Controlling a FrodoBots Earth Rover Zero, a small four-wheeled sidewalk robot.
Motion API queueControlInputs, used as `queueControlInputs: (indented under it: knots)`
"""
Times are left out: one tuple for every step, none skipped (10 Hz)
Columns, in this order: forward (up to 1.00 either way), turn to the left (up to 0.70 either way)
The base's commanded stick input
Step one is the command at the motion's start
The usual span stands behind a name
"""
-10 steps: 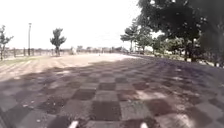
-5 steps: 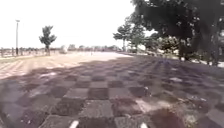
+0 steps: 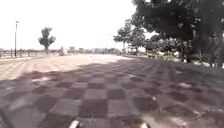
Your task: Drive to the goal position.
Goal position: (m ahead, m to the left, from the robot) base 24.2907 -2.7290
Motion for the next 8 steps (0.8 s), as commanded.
queueControlInputs:
  knots:
    - [0.7,-0.01]
    - [0.7,0.0]
    - [0.7,0.0]
    - [0.7,0.0]
    - [0.7,0.0]
    - [0.7,0.0]
    - [0.7,0.0]
    - [0.7,0.0]
